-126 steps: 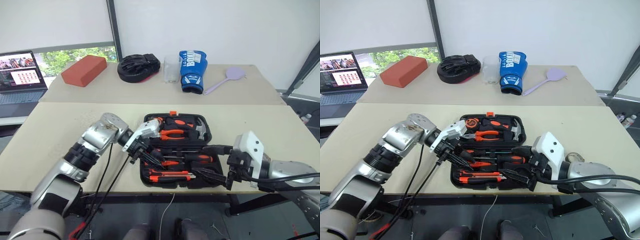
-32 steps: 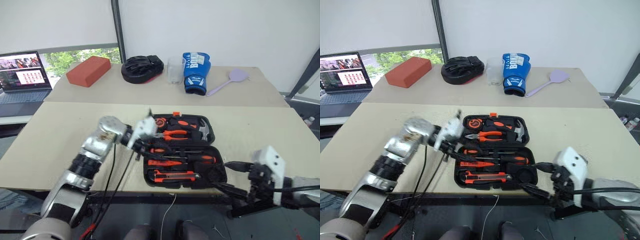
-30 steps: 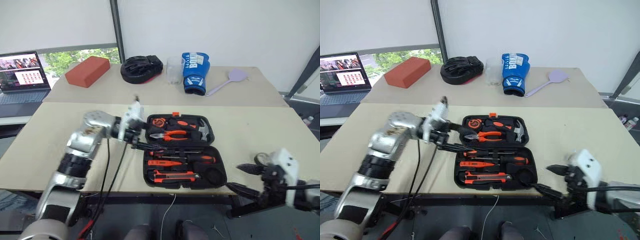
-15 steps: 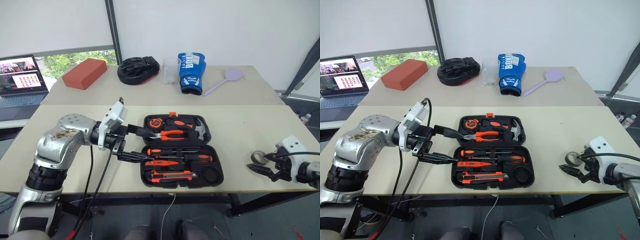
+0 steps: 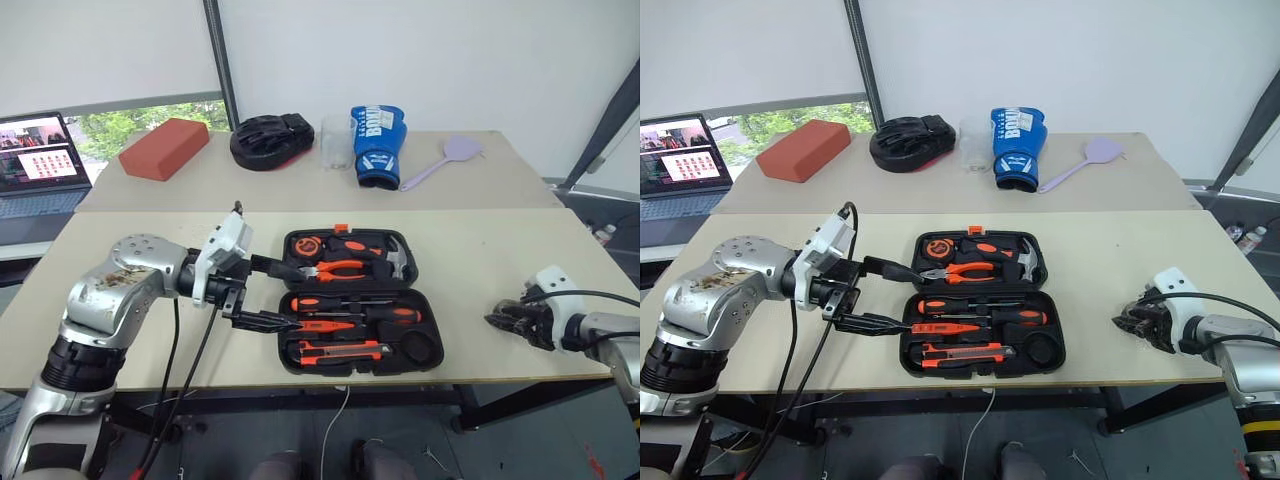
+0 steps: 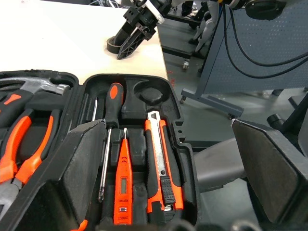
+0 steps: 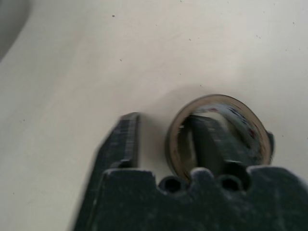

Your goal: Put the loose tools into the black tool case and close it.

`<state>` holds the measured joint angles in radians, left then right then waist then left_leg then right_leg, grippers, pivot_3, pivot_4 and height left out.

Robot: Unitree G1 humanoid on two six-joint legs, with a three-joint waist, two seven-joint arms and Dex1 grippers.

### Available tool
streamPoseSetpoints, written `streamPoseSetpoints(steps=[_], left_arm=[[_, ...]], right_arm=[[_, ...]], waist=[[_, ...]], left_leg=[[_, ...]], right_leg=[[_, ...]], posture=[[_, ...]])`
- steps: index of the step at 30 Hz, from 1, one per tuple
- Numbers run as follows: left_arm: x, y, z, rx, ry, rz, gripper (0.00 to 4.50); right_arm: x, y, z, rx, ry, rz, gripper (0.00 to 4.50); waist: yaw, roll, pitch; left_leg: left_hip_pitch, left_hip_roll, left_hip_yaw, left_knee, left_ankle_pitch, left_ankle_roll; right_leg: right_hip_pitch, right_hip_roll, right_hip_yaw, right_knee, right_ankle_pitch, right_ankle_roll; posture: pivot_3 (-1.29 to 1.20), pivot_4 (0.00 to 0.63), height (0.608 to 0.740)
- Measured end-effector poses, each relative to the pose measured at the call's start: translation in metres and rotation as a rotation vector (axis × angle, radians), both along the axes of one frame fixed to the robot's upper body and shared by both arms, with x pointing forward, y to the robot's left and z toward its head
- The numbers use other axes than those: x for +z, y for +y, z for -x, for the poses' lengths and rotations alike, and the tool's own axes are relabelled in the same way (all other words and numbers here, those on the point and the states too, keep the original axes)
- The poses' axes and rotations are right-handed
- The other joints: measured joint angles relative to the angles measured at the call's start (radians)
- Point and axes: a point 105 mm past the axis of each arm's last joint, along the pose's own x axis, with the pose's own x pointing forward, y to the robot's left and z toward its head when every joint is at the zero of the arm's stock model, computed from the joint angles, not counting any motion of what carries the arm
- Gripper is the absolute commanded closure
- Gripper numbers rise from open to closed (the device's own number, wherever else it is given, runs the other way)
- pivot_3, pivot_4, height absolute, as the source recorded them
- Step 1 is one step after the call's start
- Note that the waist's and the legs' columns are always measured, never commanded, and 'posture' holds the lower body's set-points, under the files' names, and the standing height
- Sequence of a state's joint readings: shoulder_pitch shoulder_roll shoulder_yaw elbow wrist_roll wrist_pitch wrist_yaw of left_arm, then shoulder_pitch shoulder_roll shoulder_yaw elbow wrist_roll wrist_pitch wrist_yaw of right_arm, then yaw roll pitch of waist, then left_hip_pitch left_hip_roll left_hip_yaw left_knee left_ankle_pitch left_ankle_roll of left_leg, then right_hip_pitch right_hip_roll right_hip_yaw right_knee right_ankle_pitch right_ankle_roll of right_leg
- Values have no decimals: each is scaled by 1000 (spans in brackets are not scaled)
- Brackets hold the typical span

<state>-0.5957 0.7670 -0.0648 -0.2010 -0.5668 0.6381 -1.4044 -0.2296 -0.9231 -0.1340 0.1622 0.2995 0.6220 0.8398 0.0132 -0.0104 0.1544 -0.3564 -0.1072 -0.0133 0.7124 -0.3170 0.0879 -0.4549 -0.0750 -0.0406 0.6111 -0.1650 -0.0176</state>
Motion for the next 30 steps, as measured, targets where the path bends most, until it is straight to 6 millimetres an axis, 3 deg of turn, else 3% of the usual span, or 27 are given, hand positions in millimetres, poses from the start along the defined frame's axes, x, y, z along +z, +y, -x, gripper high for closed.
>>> streamPoseSetpoints(steps=[2,6,10,12,15,19,21,23,30], left_arm=[[-2,2,-1,6,-12,-18,0],[-9,2,1,-14,3,-45,0],[-19,6,6,-38,12,-85,0],[-21,6,7,-42,15,-95,0],[-22,6,7,-42,8,-105,0],[-23,6,7,-44,7,-108,0],[-23,6,7,-44,7,-109,0],[-23,6,7,-41,6,-109,0],[-22,5,5,-26,0,-108,0]], right_arm=[[3,6,3,33,5,-20,4404],[26,44,15,208,-15,-124,4404],[50,107,55,556,18,-202,4404],[54,124,66,647,21,-188,4404],[47,138,69,694,34,-147,4404],[40,143,60,673,27,-80,4404],[35,142,58,664,38,-58,3686],[29,143,59,665,62,-54,3246],[18,143,74,715,143,-43,758]], waist=[[0,0,0],[-1,1,0],[0,2,1],[0,1,1],[7,1,1],[10,1,1],[10,1,1],[10,1,1],[10,1,1]], left_leg=[[0,0,0,-1,0,0],[0,0,0,-1,0,0],[-1,1,-1,-2,0,1],[-1,1,-1,-1,0,1],[-1,0,-1,-1,-1,1],[-2,0,-1,-1,0,2],[-2,0,-1,-1,0,2],[-2,0,-1,-1,0,2],[-2,0,-1,-1,-1,1]], right_leg=[[-1,0,0,0,0,0],[-1,0,0,0,0,-1],[-1,0,-1,-1,-1,-1],[-1,0,-1,-1,-1,-1],[-1,-1,-1,-1,0,0],[-2,0,-1,-1,0,0],[-2,0,-1,-1,0,0],[-2,0,-2,-1,-1,0],[-2,0,-1,-1,-1,0]], posture=[[0,150,740],[0,150,740],[0,150,740],[0,150,740],[0,150,740],[0,150,740],[0,150,740],[0,150,740],[0,150,740]])
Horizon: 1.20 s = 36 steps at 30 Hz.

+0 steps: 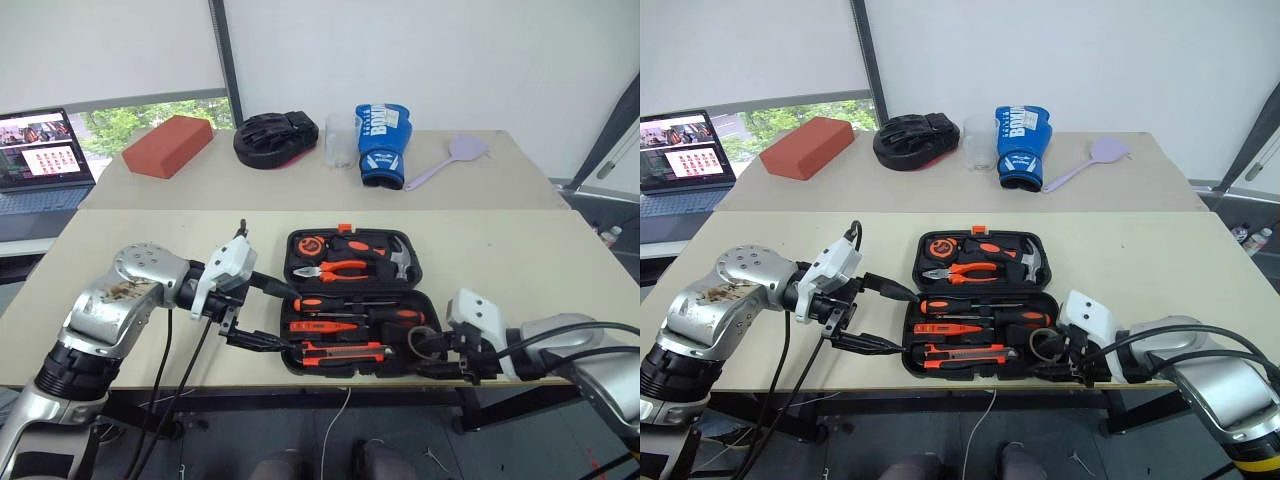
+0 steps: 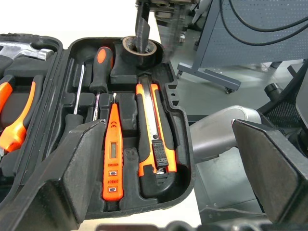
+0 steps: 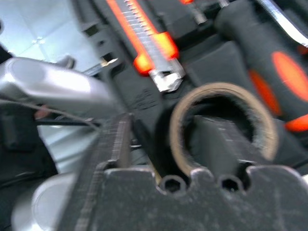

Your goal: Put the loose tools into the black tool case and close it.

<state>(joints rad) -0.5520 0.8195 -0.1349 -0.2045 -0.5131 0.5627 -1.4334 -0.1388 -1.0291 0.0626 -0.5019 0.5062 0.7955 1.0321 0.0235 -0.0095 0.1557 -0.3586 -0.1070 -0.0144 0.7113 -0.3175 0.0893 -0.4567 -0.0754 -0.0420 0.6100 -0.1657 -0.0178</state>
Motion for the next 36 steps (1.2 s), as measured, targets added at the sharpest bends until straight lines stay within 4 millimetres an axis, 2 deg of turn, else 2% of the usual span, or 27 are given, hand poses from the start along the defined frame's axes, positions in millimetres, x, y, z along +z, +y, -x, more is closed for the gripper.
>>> streamPoseSetpoints(steps=[2,3,11,14,17,19,21,23,24,25,26,27,29,31,36], left_arm=[[0,0,0,1,-1,0,0],[0,0,0,1,-3,-1,0],[-1,2,-4,15,-8,4,0],[-4,5,-11,64,-12,3,0],[-15,17,-27,181,-7,7,743],[-30,33,-37,279,1,-13,1488],[-46,47,-43,343,-10,-58,2234],[-53,53,-44,363,-11,-79,2959],[-57,55,-45,370,-21,-95,3476],[-59,54,-46,368,-30,-101,3706],[-61,52,-46,362,-35,-103,4205],[-63,49,-46,354,-40,-102,4466],[-70,41,-46,336,-28,-96,4466],[-76,32,-44,317,-13,-89,4466],[-82,26,-44,310,1,-107,4466]], right_arm=[[1,1,1,7,0,-4,145],[1,2,1,9,-1,-6,18],[17,2,-1,1,-22,-57,18],[34,-5,-15,-59,-79,-99,712],[51,-16,-34,-144,-132,-152,1729],[57,-30,-47,-213,-157,-163,2434],[53,-46,-61,-274,-175,-141,3103],[47,-54,-67,-302,-173,-123,3789],[43,-57,-72,-308,-179,-108,4236],[38,-60,-77,-311,-190,-89,4454],[33,-62,-81,-309,-198,-65,4500],[29,-64,-84,-302,-207,-43,4500],[14,-66,-85,-259,-202,19,4500],[2,-57,-85,-193,-192,40,4500],[-4,-48,-84,-116,-197,80,4500]], waist=[[-1,0,0],[-1,0,0],[0,0,0],[-1,0,0],[-1,0,0],[-2,0,0],[-4,0,0],[-2,0,0],[-1,0,0],[-1,0,0],[0,0,0],[0,0,0],[1,0,0],[-5,0,0],[-10,0,0]], left_leg=[[0,0,0,0,0,0],[0,0,0,0,0,0],[0,0,0,0,0,0],[0,0,0,0,0,0],[1,0,0,0,0,1],[0,0,0,0,1,1],[0,0,0,-1,1,1],[-1,0,0,-1,1,1],[-1,0,0,0,1,1],[-1,0,0,0,1,1],[-1,-1,0,0,1,1],[-1,-1,0,0,1,1],[-1,0,0,0,1,1],[-1,0,0,0,1,2],[-2,0,0,0,3,6]], right_leg=[[0,0,0,0,0,0],[0,0,0,0,0,0],[0,0,0,0,0,0],[0,0,0,0,0,0],[0,0,0,0,0,0],[0,0,0,0,0,0],[-1,0,0,0,0,0],[-1,0,0,0,0,0],[-1,0,0,0,0,0],[-1,0,0,0,0,0],[-1,-1,0,0,0,0],[-1,-1,0,0,0,0],[-1,-1,-1,0,0,0],[-2,0,0,0,0,0],[-2,0,0,1,0,0]], posture=[[0,150,740],[0,150,740],[0,150,740],[0,150,740],[0,150,740],[0,150,740],[0,150,740],[0,150,740],[0,150,740],[0,150,740],[0,150,740],[0,150,740],[0,150,740],[0,150,740],[0,150,740]])
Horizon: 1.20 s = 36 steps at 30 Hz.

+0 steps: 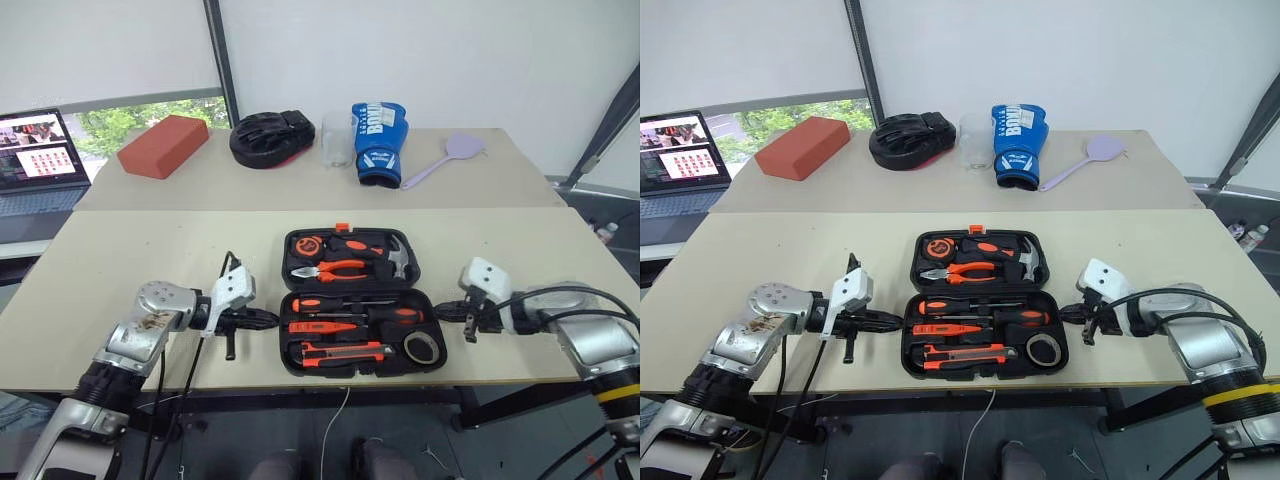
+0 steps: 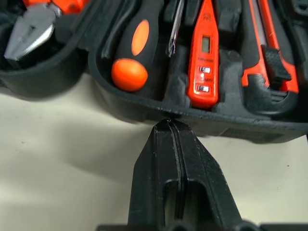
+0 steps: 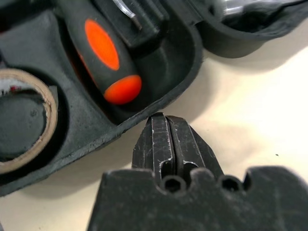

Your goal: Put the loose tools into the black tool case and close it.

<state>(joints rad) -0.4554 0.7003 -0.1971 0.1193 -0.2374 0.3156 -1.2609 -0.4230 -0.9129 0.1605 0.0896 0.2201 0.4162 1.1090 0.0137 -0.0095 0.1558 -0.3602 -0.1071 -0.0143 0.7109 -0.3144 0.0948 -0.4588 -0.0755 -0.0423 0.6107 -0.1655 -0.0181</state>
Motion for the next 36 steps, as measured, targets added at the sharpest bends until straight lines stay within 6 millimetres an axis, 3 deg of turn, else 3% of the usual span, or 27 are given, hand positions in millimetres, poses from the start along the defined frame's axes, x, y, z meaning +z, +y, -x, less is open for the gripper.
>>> streamPoseSetpoints(steps=[10,19,22,25,29,31,33,36], left_arm=[[0,6,9,-38,43,-35,4466],[-1,4,13,-39,51,-24,4466],[-2,14,6,42,79,-8,3778],[-2,33,-9,183,134,18,2609],[31,48,-50,427,235,183,1068],[51,43,-62,466,257,253,484],[55,35,-76,539,330,298,0],[42,10,-86,586,464,316,0]], right_arm=[[-8,8,19,77,33,16,4500],[-7,1,11,-9,-37,20,4500],[-2,-16,11,-65,-36,29,3701],[2,-29,10,-138,-5,0,2662],[30,-24,-16,-288,19,-204,1288],[48,-16,-26,-316,15,-286,650],[56,-8,-41,-380,51,-368,9],[51,12,-61,-456,121,-437,9]], waist=[[0,0,0],[2,0,0],[3,0,0],[0,0,0],[-1,-1,0],[-2,0,0],[-2,0,0],[-1,0,0]], left_leg=[[-2,0,-1,0,0,0],[-2,0,-1,1,-2,-4],[-2,0,-1,1,-2,-4],[-2,0,-1,1,-1,-1],[-2,0,-1,3,1,0],[-1,0,-1,3,1,0],[-1,0,-1,2,1,1],[-4,-1,-1,2,1,1]], right_leg=[[-2,0,-1,0,0,0],[-1,0,-1,0,0,0],[-1,0,-1,0,0,0],[-1,0,-1,0,0,0],[-1,0,-1,1,1,0],[0,0,0,2,1,0],[0,0,-1,2,1,0],[-2,0,-1,4,1,0]], posture=[[0,150,740],[0,150,740],[0,150,740],[0,150,740],[0,150,740],[0,150,740],[0,150,740],[0,150,740]])
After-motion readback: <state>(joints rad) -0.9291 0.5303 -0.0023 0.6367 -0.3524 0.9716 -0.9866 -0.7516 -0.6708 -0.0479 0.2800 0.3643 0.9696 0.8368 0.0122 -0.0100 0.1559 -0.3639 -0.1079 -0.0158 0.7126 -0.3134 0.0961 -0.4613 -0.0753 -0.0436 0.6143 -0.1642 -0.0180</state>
